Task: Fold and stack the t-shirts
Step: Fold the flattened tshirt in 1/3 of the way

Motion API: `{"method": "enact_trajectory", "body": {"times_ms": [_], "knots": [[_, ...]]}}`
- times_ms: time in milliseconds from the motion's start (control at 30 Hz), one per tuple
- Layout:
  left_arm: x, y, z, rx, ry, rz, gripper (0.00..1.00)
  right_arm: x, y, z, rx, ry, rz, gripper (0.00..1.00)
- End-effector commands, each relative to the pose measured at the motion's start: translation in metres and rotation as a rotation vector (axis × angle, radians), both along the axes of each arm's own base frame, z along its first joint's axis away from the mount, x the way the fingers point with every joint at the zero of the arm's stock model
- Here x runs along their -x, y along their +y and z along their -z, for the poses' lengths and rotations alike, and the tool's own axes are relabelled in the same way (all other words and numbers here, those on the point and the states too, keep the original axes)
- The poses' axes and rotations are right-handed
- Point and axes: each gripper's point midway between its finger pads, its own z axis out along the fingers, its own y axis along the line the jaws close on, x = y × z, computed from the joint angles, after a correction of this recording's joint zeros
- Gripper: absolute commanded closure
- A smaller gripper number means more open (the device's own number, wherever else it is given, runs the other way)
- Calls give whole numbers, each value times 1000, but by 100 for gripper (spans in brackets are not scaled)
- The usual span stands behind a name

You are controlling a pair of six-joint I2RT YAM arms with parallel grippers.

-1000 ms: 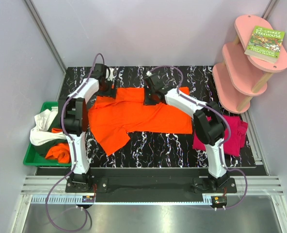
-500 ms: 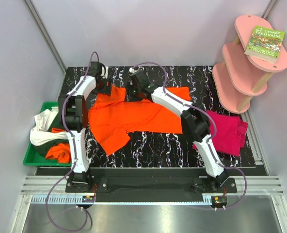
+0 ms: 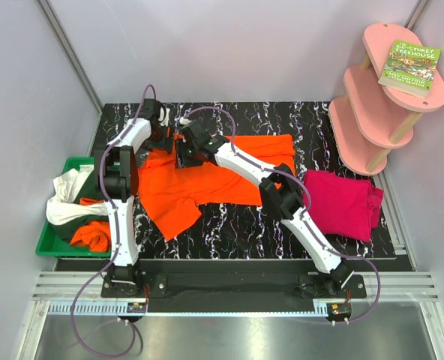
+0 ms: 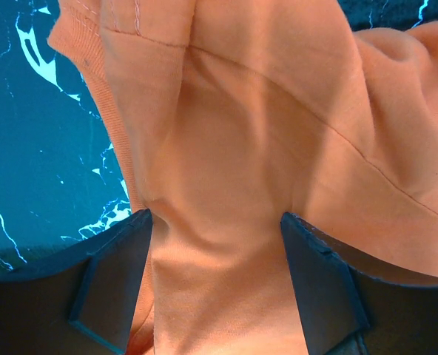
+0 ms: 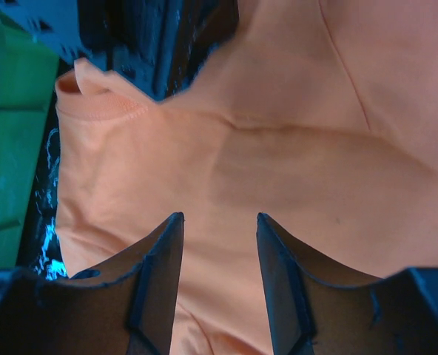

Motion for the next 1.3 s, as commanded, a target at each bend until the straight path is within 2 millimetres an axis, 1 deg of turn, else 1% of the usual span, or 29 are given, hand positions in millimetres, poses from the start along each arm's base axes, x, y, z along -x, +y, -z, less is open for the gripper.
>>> {"method": "enact_trajectory", "body": {"times_ms": [0, 167, 233, 267, 367, 433, 467, 733, 933, 1033, 1200, 1267], "knots": [[-5, 4, -6, -13, -21, 8, 24, -9, 10, -9, -20, -33, -2, 47], [-1, 6, -4, -19, -11, 9, 24, -15, 12, 2, -13, -33, 17, 46], [0, 7, -3, -19, -8, 7, 24, -16, 13, 4, -14, -32, 18, 46], [1, 7, -4, -19, -7, 7, 24, -16, 13, 10, -9, -26, 21, 46], [3, 7, -4, -16, -3, 4, 24, -19, 12, 18, 4, -28, 37, 45], [6, 7, -2, -15, 5, 3, 24, -23, 12, 18, 4, -42, 50, 46], [6, 6, -4, -11, 0, 3, 24, -24, 12, 22, 8, -39, 56, 46], [17, 4, 1, 3, 26, 11, 24, -36, 21, 17, -38, -74, 90, 45], [20, 4, 0, 3, 29, 16, 24, -40, 22, 30, -45, -65, 126, 46], [21, 4, 2, 4, 34, 18, 24, -42, 23, 33, -59, -62, 142, 48], [22, 4, 1, 2, 32, 26, 23, -45, 22, 31, -61, -76, 168, 51], [21, 4, 1, 1, 33, 27, 23, -46, 19, 23, -64, -85, 170, 50]]}}
